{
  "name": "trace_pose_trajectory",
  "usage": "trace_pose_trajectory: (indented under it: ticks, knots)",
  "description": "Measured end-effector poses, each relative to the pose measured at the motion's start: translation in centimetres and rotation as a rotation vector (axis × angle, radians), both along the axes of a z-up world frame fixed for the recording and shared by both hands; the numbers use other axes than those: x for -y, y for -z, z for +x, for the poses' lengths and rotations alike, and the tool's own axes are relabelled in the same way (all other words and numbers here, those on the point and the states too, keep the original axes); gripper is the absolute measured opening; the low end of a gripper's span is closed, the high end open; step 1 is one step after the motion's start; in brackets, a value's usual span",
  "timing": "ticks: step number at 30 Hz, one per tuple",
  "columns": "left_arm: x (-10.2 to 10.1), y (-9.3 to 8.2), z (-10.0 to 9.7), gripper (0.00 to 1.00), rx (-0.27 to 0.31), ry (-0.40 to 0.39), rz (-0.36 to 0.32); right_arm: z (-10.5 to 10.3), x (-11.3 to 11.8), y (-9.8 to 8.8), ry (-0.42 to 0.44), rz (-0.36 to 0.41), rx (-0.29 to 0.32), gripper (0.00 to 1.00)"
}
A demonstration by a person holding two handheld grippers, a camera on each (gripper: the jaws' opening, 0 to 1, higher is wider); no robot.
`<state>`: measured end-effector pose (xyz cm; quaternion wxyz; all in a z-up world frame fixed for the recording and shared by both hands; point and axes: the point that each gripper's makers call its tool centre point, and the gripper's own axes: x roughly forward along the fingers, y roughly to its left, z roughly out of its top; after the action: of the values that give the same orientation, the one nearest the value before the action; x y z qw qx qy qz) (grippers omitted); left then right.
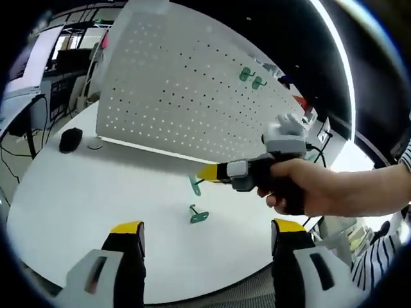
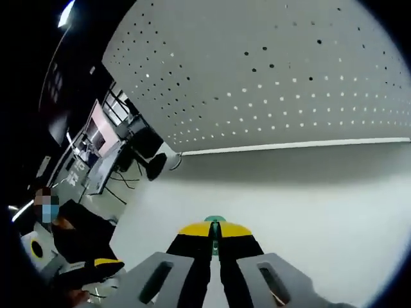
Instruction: Insert the hook assembly into the mounting plate slot until the hook locks in place.
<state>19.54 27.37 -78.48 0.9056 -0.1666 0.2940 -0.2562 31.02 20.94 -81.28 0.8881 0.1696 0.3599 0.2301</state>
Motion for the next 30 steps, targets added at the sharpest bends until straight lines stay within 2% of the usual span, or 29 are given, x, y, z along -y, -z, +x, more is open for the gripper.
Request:
trace_pose_trajectory:
  ticks: [3, 6, 9, 11, 17, 23, 30]
  knots:
    - [0.1, 0.0, -0.1, 0.82, 0.003, 0.010, 0.012, -0.8, -0.4, -1.9, -0.063, -0.019, 0.084, 0.00]
    - [0.4, -0.2, -0.2, 0.78, 0.023, 0.029, 0.027, -1.8, -0.6, -2.9, -0.083, -0.010, 0.108, 0.00]
    - [0.8, -0.1, -0.5, 0.75, 0.029, 0.055, 0.042, -3.1, -0.9, -4.2, -0.125, -0.015, 0.167, 0.00]
    - [0.8, 0.0, -0.5, 0.76, 0.030, 0.060, 0.049, -4.0, -1.1, -5.1, -0.122, 0.020, 0.188, 0.00]
    - [0.9, 0.2, -0.5, 0.71, 0.010, 0.060, 0.038, -6.7, -2.3, -6.5, -0.146, 0.074, 0.220, 0.00]
    - [1.0, 0.1, -0.6, 0.66, 0.021, 0.069, 0.044, -9.0, -3.3, -6.3, -0.161, 0.106, 0.208, 0.00]
    - [1.5, -0.2, -0.8, 0.56, 0.036, 0.096, 0.033, -10.7, -3.4, -6.8, -0.178, 0.122, 0.237, 0.00]
